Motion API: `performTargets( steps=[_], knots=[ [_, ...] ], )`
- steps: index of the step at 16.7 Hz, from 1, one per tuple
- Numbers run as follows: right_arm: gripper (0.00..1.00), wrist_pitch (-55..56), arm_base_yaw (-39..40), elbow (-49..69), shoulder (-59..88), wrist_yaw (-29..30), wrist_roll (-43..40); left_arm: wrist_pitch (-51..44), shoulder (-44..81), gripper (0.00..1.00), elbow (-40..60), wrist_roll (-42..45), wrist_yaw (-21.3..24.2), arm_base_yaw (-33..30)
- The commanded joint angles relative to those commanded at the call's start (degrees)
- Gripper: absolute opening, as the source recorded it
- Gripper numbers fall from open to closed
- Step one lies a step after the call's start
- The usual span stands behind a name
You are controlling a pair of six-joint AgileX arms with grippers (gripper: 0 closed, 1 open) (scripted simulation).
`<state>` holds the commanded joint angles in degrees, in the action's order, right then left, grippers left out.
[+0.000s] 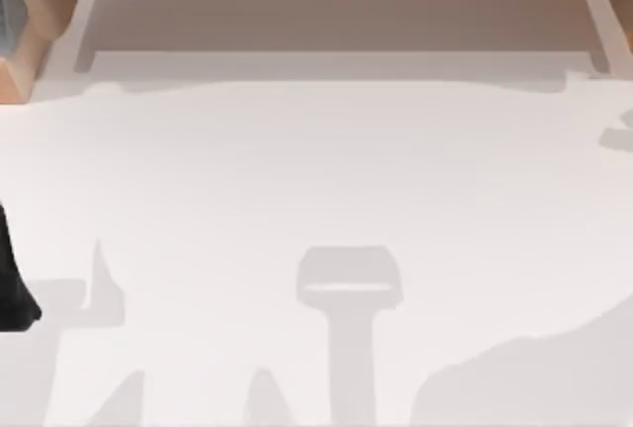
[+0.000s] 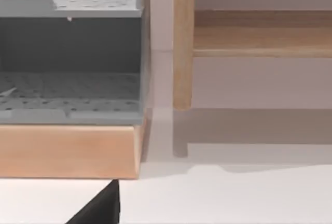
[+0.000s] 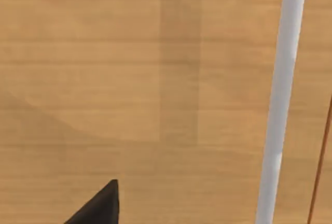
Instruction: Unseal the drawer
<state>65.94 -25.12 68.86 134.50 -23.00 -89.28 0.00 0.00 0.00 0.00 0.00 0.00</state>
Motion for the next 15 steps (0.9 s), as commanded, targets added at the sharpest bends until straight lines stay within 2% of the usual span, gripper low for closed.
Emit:
performTargets(
  steps=[5, 15],
  knots=[
    [1.00, -0.4, 0.2, 0.7, 0.3, 0.2, 0.0, 0.0, 0.0, 1.00, 0.0, 0.0, 0.0, 0.0],
    [0.25, -0.4, 0.2, 0.7, 0.3, 0.2, 0.0, 0.0, 0.0, 1.00, 0.0, 0.0, 0.0, 0.0]
  ],
)
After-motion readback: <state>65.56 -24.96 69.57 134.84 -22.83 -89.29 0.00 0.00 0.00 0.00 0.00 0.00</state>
